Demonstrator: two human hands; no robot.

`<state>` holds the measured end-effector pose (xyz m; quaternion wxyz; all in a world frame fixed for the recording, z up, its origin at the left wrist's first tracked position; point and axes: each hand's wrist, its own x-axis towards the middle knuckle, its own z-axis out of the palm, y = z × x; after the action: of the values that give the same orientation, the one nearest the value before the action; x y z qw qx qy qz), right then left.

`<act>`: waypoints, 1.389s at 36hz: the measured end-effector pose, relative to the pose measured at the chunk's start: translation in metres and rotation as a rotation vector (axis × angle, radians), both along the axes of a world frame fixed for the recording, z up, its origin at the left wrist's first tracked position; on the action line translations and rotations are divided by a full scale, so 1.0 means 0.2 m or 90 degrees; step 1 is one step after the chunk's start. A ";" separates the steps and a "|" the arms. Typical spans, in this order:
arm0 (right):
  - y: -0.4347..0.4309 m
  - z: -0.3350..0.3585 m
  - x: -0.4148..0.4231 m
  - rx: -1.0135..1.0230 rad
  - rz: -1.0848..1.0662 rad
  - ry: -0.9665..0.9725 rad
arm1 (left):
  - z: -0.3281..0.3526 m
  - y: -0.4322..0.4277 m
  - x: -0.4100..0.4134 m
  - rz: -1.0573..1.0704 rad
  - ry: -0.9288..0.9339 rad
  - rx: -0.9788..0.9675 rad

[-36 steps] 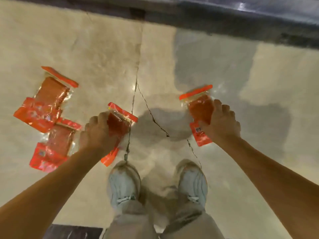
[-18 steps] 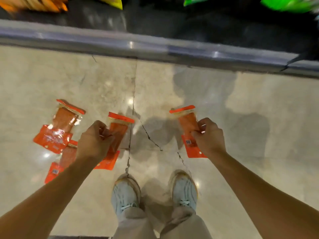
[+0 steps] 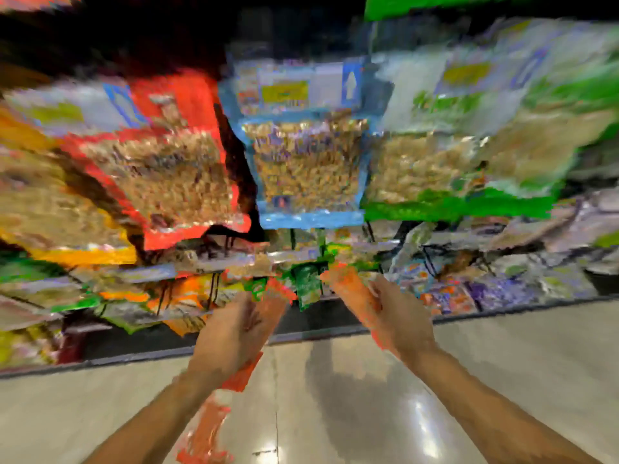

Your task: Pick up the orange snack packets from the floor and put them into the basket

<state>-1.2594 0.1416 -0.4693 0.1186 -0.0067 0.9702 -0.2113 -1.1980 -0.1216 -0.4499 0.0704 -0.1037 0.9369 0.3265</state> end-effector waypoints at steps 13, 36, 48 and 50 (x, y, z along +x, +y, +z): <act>0.49 1.68 0.40 -0.039 -0.174 0.301 | 1.47 0.45 -0.17 -0.205 0.301 0.027; 1.86 2.09 2.38 0.121 -0.700 0.404 | 1.92 2.60 0.98 -0.714 0.379 0.264; 2.81 2.01 3.51 0.153 -0.868 0.398 | 1.95 3.85 2.05 -0.869 0.318 0.349; 2.92 1.99 3.64 0.159 -0.889 0.398 | 1.95 4.01 2.18 -0.894 0.309 0.358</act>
<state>-0.5309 0.7262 -0.0706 -0.3216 0.5602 0.7548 -0.1142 -0.7616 0.6799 -0.0609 0.0773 0.6073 0.6548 0.4432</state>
